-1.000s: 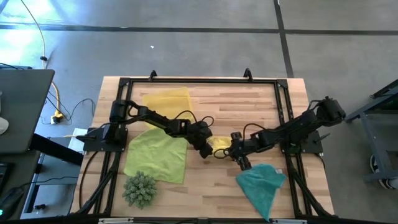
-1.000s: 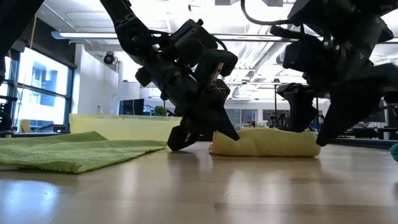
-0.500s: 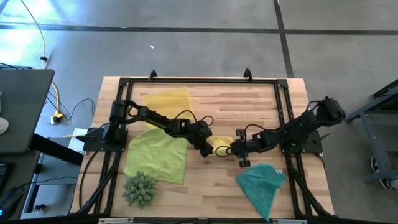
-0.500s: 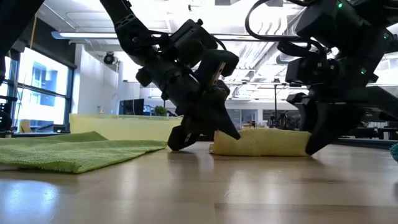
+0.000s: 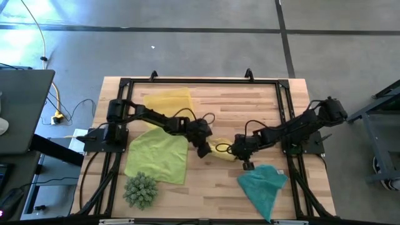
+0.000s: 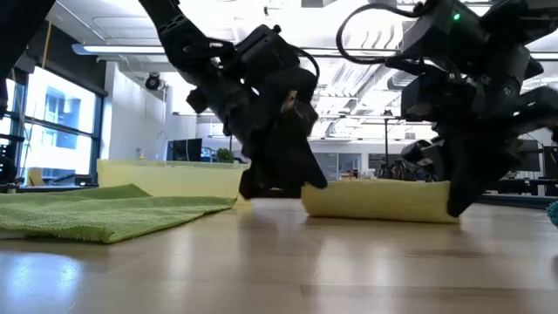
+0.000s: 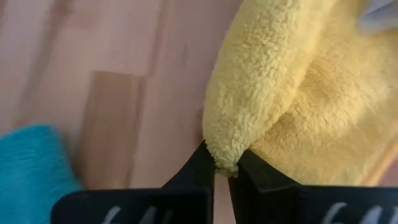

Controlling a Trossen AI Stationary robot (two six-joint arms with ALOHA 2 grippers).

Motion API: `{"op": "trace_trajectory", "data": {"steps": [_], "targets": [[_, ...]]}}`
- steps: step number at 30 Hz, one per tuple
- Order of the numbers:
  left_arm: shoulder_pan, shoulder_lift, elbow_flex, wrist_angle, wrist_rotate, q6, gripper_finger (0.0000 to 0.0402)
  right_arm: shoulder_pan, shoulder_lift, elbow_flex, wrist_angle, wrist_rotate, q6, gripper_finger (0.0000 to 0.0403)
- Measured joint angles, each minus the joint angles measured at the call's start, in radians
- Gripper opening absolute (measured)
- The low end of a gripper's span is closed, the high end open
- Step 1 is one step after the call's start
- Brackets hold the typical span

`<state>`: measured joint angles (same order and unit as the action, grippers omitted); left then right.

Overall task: Roll microfiber towels into tight, uniform cylinder then place into a basket
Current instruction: Roll the yellow microfiber towel

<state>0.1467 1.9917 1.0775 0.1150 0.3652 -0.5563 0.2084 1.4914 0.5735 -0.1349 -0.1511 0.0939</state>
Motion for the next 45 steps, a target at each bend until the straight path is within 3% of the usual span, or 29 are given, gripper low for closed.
{"op": "trace_trajectory", "data": {"steps": [7, 13, 19, 22, 25, 34, 40, 45], "targets": [[-0.03, -0.062, 0.001, -0.132, -0.079, 0.242, 0.0124, -0.039, 0.001, -0.002, -0.001, -0.096, 0.004, 0.0003], [-0.145, -0.084, 0.005, -0.131, -0.164, 0.613, 0.0125, -0.045, 0.002, -0.002, -0.003, -0.11, 0.011, 0.0002], [-0.283, -0.063, 0.004, -0.119, -0.41, 0.875, 0.0125, -0.045, 0.002, -0.002, -0.004, -0.11, 0.014, 0.0001], [-0.33, -0.053, 0.004, -0.077, -0.576, 0.929, 0.0125, -0.045, 0.002, -0.002, -0.004, -0.11, 0.014, 0.0001], [-0.354, -0.053, 0.005, -0.046, -0.653, 0.953, 0.0125, -0.045, 0.002, -0.002, -0.003, -0.11, 0.021, 0.0001], [-0.36, -0.051, 0.005, 0.007, -0.656, 0.971, 0.0125, -0.045, 0.002, -0.002, -0.002, -0.109, 0.022, 0.0001], [-0.342, 0.014, 0.006, 0.074, -0.583, 0.98, 0.0125, -0.045, 0.002, -0.002, 0.001, -0.107, 0.025, 0.0001], [-0.34, 0.052, 0.005, 0.119, -0.694, 1.063, 0.0125, -0.045, 0.002, -0.002, 0.003, -0.107, 0.041, 0.0]]}}
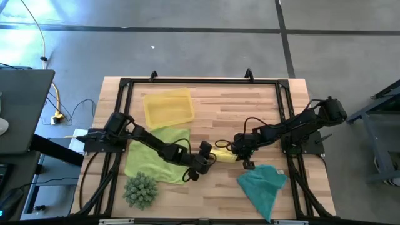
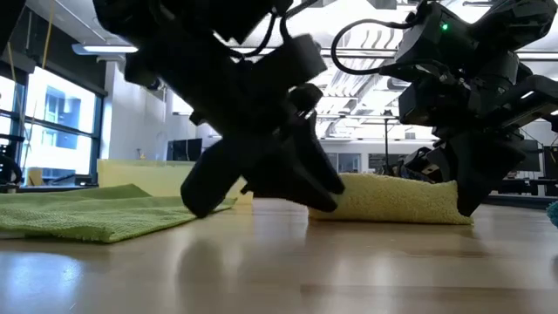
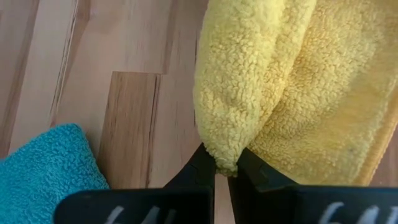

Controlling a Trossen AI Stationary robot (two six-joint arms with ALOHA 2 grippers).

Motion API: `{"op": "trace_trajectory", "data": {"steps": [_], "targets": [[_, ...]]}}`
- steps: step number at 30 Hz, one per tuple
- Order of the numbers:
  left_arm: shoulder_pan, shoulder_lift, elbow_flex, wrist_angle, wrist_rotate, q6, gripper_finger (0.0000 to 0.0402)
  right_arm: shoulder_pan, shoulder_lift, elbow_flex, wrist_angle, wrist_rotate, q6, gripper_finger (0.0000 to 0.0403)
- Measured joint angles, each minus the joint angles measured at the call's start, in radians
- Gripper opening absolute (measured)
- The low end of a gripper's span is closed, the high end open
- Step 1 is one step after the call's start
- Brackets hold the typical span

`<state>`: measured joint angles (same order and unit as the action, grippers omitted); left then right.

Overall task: Roll microfiber towels into tight, uniform cylinder then place into a basket
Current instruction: Roll the yellow microfiber towel

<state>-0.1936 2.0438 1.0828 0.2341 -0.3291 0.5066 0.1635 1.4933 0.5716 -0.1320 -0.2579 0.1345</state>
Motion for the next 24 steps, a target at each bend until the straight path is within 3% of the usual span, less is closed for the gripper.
{"op": "trace_trajectory", "data": {"steps": [17, 24], "targets": [[0.007, 0.0, 0.001, 0.058, -0.031, 0.09, 0.0125, 0.0, 0.0, 0.0, 0.001, 0.0, -0.001, 0.0], [0.059, -0.001, 0.001, 0.024, -0.045, -0.067, 0.0135, 0.0, 0.0, 0.0, 0.003, 0.001, 0.0, 0.0]]}}
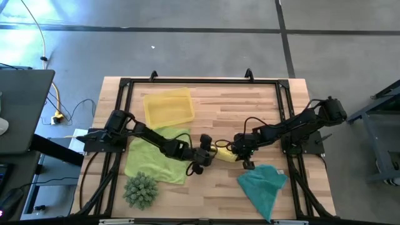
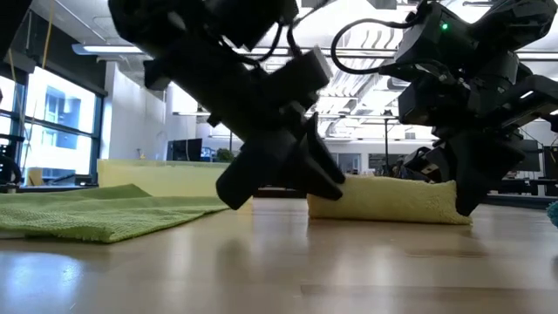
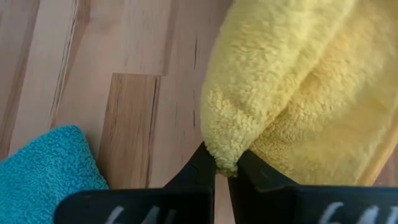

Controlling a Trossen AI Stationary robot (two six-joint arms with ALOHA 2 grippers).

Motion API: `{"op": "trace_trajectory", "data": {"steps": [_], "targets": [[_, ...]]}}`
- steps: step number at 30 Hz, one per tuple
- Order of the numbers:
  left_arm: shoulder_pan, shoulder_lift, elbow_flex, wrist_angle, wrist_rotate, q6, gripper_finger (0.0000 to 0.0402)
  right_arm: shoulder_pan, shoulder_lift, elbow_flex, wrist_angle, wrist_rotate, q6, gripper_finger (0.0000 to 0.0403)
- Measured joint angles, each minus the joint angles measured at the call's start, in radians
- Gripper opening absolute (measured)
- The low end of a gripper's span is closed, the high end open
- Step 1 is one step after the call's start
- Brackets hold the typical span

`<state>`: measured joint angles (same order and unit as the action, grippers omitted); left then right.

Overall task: Roll microfiber towels into tight, uniform cylinder then place into a basket
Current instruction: Roll the yellow microfiber towel

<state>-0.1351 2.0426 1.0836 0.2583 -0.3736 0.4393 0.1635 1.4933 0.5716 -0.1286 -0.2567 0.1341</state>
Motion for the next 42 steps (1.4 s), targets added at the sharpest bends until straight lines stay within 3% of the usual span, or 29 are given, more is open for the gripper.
{"op": "trace_trajectory", "data": {"steps": [7, 12, 15, 20, 25, 31, 35, 42], "targets": [[0.037, 0.009, 0.002, -0.069, 0.066, -0.172, 0.0182, 0.0, 0.0, 0.0, 0.002, 0.003, 0.0, 0.0], [0.056, 0.034, 0.004, -0.037, 0.251, -0.241, 0.0197, 0.0, 0.0, 0.0, 0.005, 0.002, -0.002, 0.0], [0.068, 0.059, 0.005, -0.023, 0.292, -0.356, 0.0194, 0.0, 0.0, 0.0, 0.01, 0.002, -0.003, 0.0], [0.082, 0.073, 0.009, -0.036, 0.316, -0.563, 0.0168, 0.0, 0.0, 0.006, -0.014, 0.046, -0.007, 0.0018], [0.082, 0.073, 0.009, -0.042, 0.33, -0.665, 0.0124, -0.002, -0.02, 0.056, -0.167, 0.132, -0.061, 0.01], [0.086, 0.073, 0.009, -0.041, 0.425, -0.933, 0.0076, -0.002, -0.056, 0.16, -0.365, 0.153, -0.098, 0.0185], [0.096, 0.073, 0.009, -0.039, 0.49, -1.102, 0.0049, 0.024, -0.064, 0.205, -0.395, 0.189, -0.169, 0.0194], [0.104, 0.073, 0.009, -0.04, 0.515, -1.197, 0.0033, 0.153, -0.063, 0.222, -0.348, 0.359, -0.284, 0.0164]]}}
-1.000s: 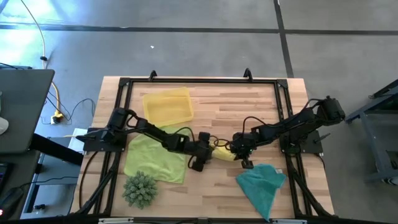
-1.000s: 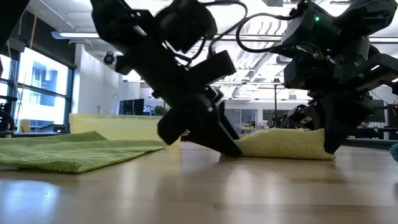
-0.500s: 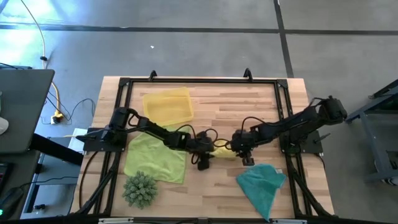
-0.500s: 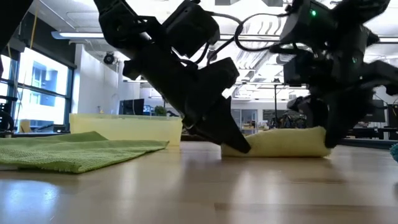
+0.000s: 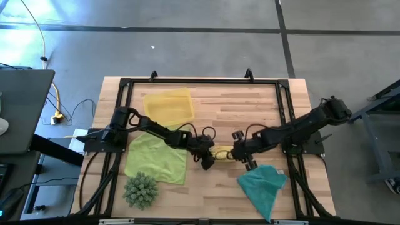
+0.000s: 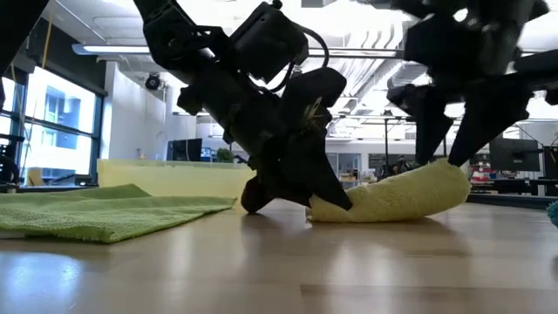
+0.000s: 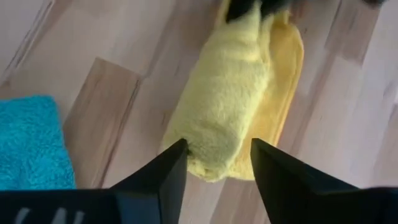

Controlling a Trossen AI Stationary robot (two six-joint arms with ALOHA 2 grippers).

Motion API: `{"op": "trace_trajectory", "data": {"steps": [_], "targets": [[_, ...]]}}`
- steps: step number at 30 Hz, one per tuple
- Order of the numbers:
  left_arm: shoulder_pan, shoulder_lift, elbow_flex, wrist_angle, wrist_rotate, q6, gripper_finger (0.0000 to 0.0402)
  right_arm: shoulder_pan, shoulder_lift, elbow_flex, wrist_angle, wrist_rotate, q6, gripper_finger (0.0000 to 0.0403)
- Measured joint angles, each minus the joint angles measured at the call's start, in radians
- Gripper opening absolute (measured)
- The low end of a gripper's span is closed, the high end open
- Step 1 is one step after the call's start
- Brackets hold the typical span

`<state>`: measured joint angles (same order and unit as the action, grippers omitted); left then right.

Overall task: Roll microfiber towels into tight, uniform cylinder then place into a basket
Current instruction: Roll the yellow microfiber towel

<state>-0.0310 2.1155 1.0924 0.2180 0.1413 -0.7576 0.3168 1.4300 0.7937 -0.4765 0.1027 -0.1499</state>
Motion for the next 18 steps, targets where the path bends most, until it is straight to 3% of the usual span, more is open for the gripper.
{"op": "trace_trajectory", "data": {"steps": [9, 18], "targets": [[0.05, -0.003, 0.002, 0.003, 0.057, -0.114, 0.0036, 0.147, 0.0, -0.039, 0.059, 0.186, 0.095, 0.0121], [0.063, -0.003, 0.003, 0.017, 0.066, -0.164, 0.0037, 0.149, 0.005, -0.039, 0.07, 0.215, 0.127, 0.0129]]}}
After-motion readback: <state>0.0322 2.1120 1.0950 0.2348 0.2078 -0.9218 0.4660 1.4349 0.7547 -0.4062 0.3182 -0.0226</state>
